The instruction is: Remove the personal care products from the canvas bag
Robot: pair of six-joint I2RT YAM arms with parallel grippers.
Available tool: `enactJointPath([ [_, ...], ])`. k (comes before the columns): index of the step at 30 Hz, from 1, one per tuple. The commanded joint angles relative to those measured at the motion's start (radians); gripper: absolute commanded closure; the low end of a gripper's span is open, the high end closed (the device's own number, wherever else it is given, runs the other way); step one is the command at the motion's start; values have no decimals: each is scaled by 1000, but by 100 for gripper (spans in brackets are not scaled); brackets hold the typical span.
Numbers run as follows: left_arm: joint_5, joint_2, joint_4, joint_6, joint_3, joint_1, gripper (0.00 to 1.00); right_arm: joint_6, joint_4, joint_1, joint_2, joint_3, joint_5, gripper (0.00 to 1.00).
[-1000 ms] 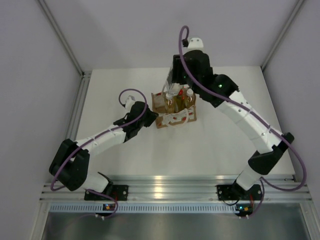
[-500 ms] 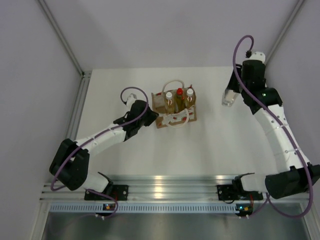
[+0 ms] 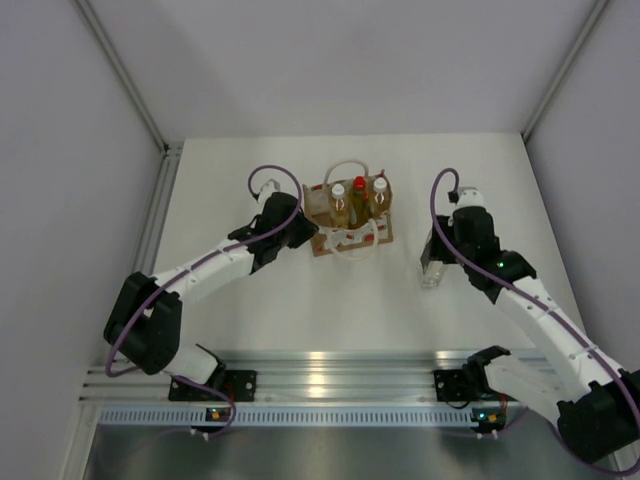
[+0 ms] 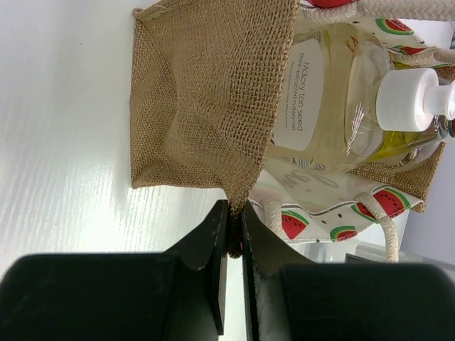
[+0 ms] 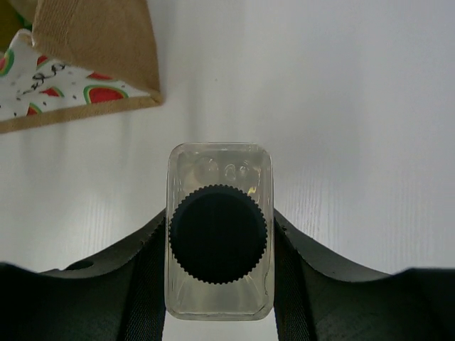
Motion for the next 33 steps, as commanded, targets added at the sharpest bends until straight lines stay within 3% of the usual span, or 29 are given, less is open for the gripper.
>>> enactJointPath([
  [1,11,-13,-16,37,29,1,100,1,231,67,-122,-48,34,100],
  [16,24,-30,-22,48,45,1,100,16,285,226,-131,-180,80,98],
  [17,26,-28,-22,46,45,1,100,20,287,226,-131,-181,82,93],
  [18,27,-27,-22,49,45,0,100,23,285,224,-130,-181,85,75],
  [20,35,-22,-22,52,46,1,100,29,284,224,-131,-183,88,66],
  [24,41,-17,-22,52,42,1,100,35,270,224,-145,-171,89,30],
  [27,47,-16,-20,49,42,1,100,27,230,224,-143,-117,80,19],
  [33,58,-25,-19,38,42,0,100,16,146,224,-133,-1,74,19],
])
